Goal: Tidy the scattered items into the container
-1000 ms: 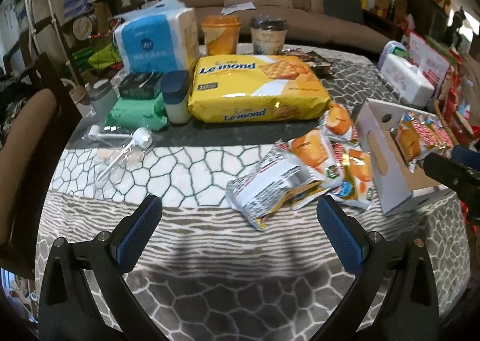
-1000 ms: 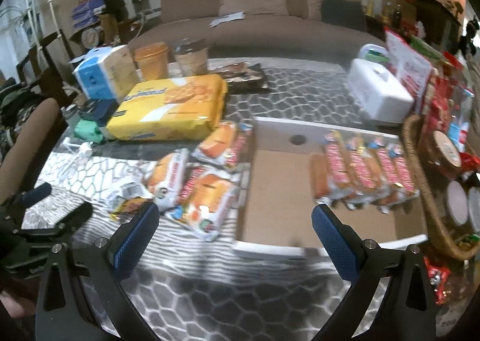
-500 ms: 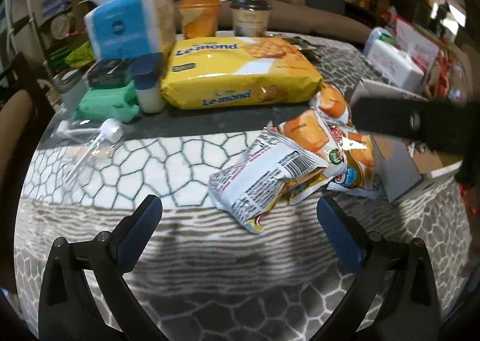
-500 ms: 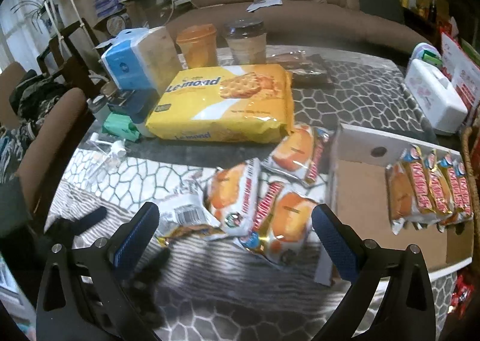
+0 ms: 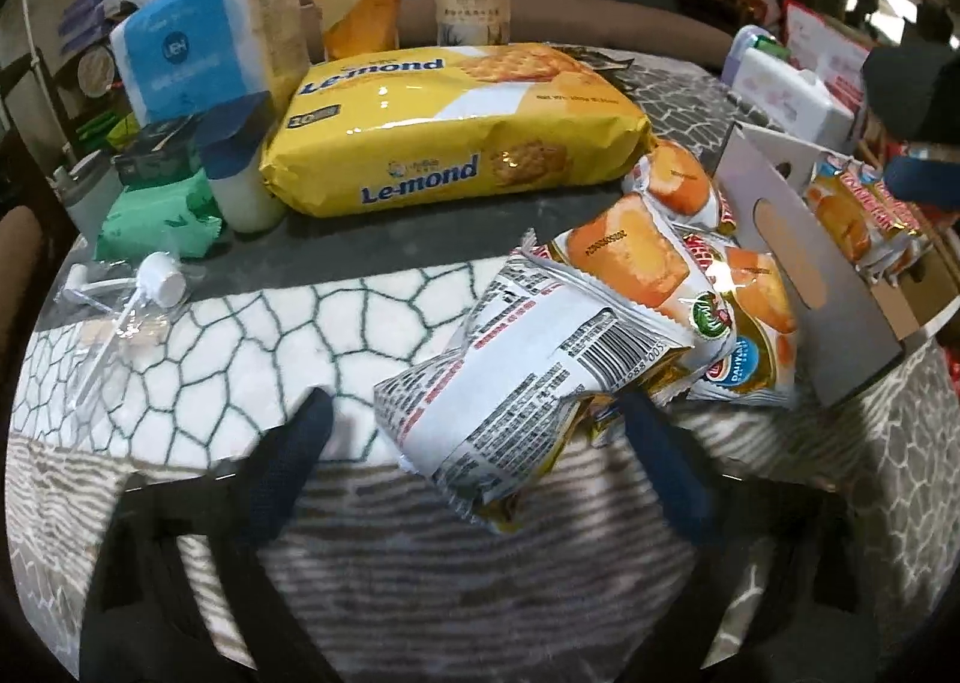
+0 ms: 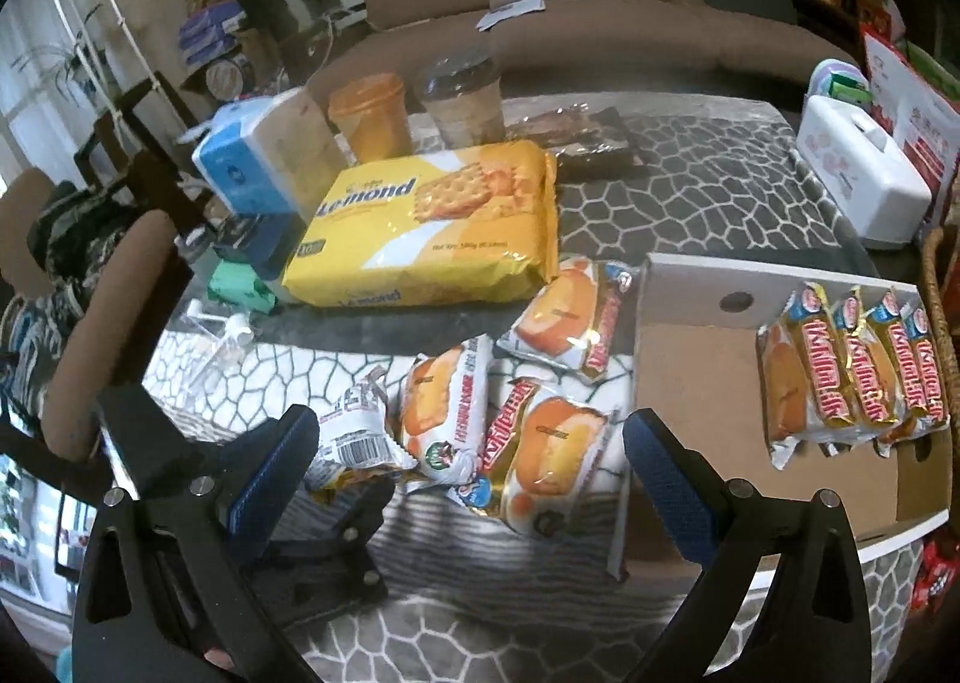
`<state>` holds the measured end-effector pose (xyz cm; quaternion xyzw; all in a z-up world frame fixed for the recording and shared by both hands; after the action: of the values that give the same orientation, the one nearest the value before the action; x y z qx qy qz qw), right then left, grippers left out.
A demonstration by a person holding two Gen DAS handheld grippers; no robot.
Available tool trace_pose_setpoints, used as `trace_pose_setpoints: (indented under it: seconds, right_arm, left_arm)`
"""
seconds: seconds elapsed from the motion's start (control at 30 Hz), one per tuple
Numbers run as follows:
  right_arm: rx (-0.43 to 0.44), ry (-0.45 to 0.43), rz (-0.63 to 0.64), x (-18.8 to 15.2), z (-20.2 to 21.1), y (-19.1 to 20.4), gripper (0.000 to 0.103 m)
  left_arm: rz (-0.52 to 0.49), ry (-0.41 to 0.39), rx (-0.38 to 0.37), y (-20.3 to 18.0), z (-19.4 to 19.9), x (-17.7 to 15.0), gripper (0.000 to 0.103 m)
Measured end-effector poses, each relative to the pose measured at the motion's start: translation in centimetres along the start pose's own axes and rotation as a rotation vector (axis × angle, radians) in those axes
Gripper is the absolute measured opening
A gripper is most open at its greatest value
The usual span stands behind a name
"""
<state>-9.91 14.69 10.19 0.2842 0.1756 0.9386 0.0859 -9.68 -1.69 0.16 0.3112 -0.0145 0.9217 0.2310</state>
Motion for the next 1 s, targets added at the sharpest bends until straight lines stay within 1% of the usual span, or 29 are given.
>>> trace_pose_setpoints:
  seconds: [0.1, 0.2, 0.23, 0.27, 0.43, 0.5, 0.53, 0.57, 0.6, 0.7, 0.77, 0.83, 0.9, 0.97, 1.0]
  right_arm:
    - [0.004, -0.001, -0.003, 0.1, 0.4, -0.3, 0.103]
    - [0.001, 0.007, -0.012, -0.1, 0.2, -0.8, 0.103]
    - [0.006, 0.014, -0.019, -0.2, 0.1, -1.0, 0.103]
    - [0.011, 0.019, -0.024, -0.3, 0.0, -1.0, 0.103]
    - [0.085, 0.074, -0.102, -1.3, -0.5, -1.6, 0.103]
    - [0.134, 0.120, -0.170, -1.7, -0.6, -1.9, 0.103]
    - [0.155, 0.141, -0.197, -1.8, -0.7, -1.9, 0.103]
    - [0.197, 0.176, -0.246, -2.0, -0.8, -2.1, 0.103]
    - [0.224, 0.198, -0.276, -2.2, -0.8, -2.1, 0.103]
    - [0.279, 0.234, -0.307, -2.9, -1.0, -1.5, 0.103]
    - [0.308, 0.261, -0.293, -3.5, -1.2, -0.7, 0.103]
    - [0.326, 0.298, -0.277, -4.7, -1.9, 0.5, 0.103]
    - [0.324, 0.325, -0.288, -5.4, -2.5, 0.9, 0.103]
    - [0.362, 0.343, -0.327, -6.1, -2.9, 1.2, 0.103]
    - [0.366, 0.344, -0.337, -6.3, -3.1, 1.3, 0.103]
  left_arm:
    - [0.024, -0.008, -0.019, 0.2, -0.2, 0.0, 0.073]
    - [0.070, -0.016, -0.063, 1.0, -0.1, -0.1, 0.068]
    - [0.090, -0.018, -0.086, 1.4, 0.0, -0.2, 0.065]
    - [0.113, -0.016, -0.107, 1.9, 0.1, -0.2, 0.060]
    - [0.259, -0.009, -0.238, 4.1, 0.2, -0.4, 0.055]
    - [0.325, 0.006, -0.294, 4.5, 0.2, -0.7, 0.053]
    - [0.375, 0.015, -0.334, 4.7, 0.4, -0.9, 0.053]
    - [0.420, 0.019, -0.382, 4.8, 0.6, -1.3, 0.052]
    - [0.459, 0.021, -0.424, 4.8, 0.8, -1.6, 0.047]
    - [0.537, 0.025, -0.508, 4.5, 1.8, -3.0, 0.046]
    - [0.543, 0.030, -0.521, 4.0, 2.5, -3.7, 0.046]
    - [0.536, 0.045, -0.517, 3.5, 2.9, -4.5, 0.046]
    - [0.506, 0.057, -0.472, 3.3, 3.3, -5.2, 0.046]
    - [0.468, 0.037, -0.427, 3.3, 4.2, -5.4, 0.046]
    - [0.444, 0.029, -0.405, 3.4, 4.7, -5.3, 0.046]
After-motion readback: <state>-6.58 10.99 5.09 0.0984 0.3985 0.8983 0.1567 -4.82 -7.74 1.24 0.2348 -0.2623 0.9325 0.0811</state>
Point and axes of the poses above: each gripper's, at about its wrist camera, not at the fingertips, and z roughly against the way its jaws point, y to its left, x to its top, the point moved 3 cm from there along -z, roughly the way its jaws point, and after that the axes turned 15 degrees about -z, right-handed, at the moved point
